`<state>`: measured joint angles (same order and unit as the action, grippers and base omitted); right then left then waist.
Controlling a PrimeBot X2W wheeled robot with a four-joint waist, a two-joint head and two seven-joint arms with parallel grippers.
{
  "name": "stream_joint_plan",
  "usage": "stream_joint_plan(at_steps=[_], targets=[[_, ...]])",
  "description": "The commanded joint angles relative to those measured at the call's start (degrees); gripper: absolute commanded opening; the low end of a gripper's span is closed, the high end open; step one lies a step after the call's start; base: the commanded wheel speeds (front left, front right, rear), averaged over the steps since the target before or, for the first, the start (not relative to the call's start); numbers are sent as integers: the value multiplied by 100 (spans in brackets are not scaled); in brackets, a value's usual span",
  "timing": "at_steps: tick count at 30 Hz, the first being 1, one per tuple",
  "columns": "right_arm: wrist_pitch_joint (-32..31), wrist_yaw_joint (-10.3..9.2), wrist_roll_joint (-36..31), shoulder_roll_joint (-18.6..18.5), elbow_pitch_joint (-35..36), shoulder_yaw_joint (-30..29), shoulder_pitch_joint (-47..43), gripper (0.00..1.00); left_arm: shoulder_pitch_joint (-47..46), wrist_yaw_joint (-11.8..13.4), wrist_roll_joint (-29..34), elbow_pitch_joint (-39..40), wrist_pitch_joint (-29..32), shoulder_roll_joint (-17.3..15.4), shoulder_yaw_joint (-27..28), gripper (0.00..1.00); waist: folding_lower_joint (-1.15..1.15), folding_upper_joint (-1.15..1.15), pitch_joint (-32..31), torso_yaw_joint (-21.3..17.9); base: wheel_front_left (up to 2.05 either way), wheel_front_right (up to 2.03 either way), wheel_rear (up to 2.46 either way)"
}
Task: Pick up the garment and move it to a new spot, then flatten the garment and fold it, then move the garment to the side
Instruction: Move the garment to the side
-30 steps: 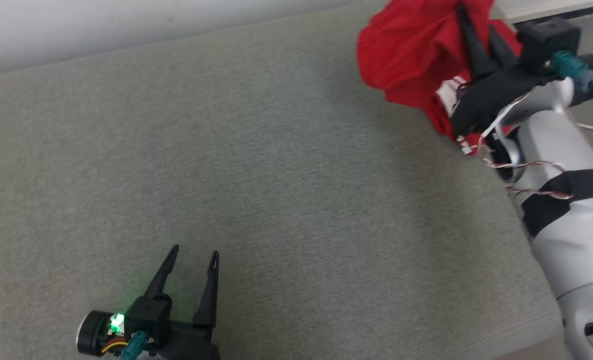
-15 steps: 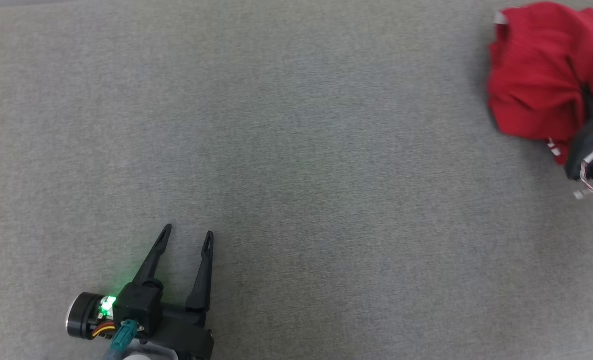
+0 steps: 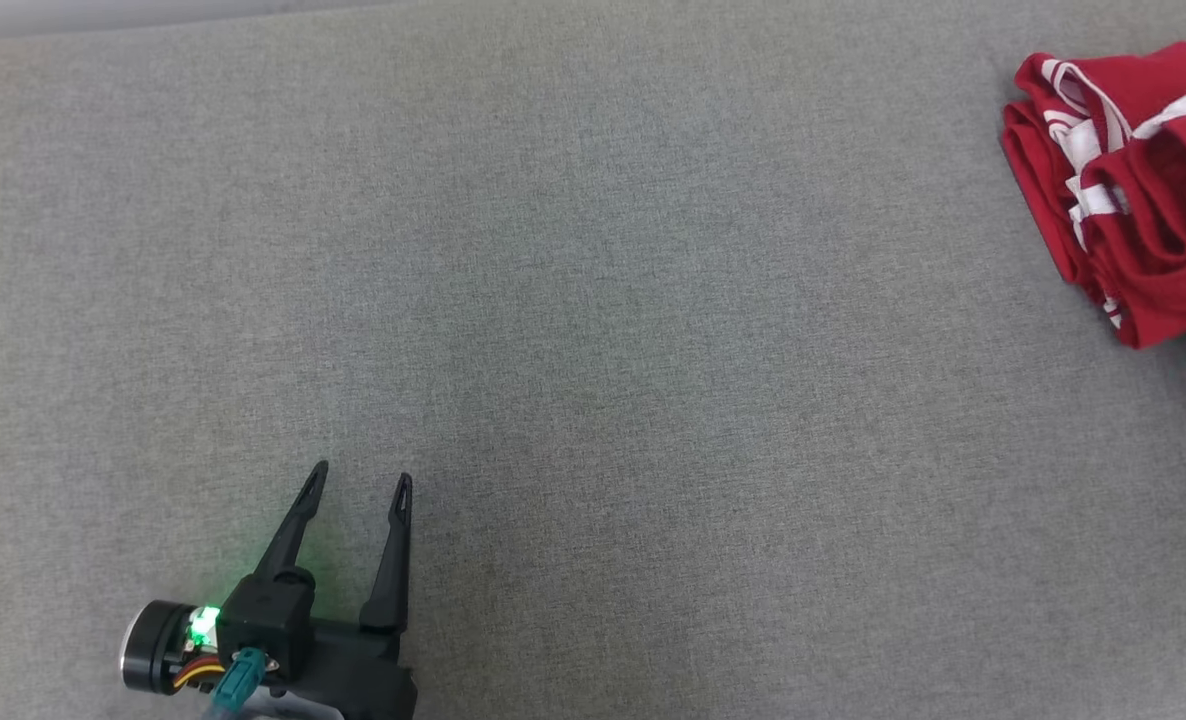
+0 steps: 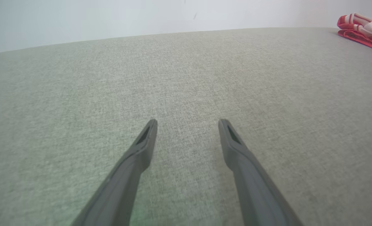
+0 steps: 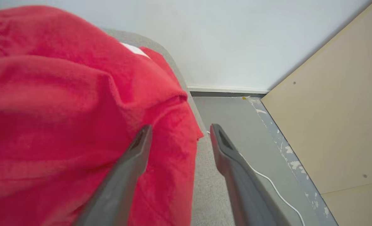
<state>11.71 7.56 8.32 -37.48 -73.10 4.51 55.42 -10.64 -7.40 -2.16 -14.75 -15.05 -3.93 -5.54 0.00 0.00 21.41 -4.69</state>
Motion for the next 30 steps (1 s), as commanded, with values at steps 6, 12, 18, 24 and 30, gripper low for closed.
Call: stream_joint_plan(at_steps=[6, 12, 18, 24, 30], targets=[[312, -19, -613, -20, 135, -561, 19, 100, 121, 27, -28, -79, -15, 25, 56, 100, 0, 0, -171, 36, 0, 0, 0], [345, -19, -901, 540, 1035, -879, -506, 100, 255, 80, -74, -99, -15, 52, 193, 100, 0, 0, -480, 32, 0, 0, 0], [347, -19, -975, 1211, 1689, -1032, -1100, 100, 347, 114, -67, -94, -15, 63, 272, 100, 0, 0, -735, 54, 0, 0, 0], [348, -19, -1133, 2084, 2398, -1208, -1928, 100, 466, 128, -93, -111, -15, 84, 289, 100, 0, 0, -949, 109, 0, 0, 0], [350, -19, -1168, 2813, 3151, -1314, -2775, 100, 606, 130, -138, -173, -15, 96, 303, 100, 0, 0, -1161, 189, 0, 0, 0]])
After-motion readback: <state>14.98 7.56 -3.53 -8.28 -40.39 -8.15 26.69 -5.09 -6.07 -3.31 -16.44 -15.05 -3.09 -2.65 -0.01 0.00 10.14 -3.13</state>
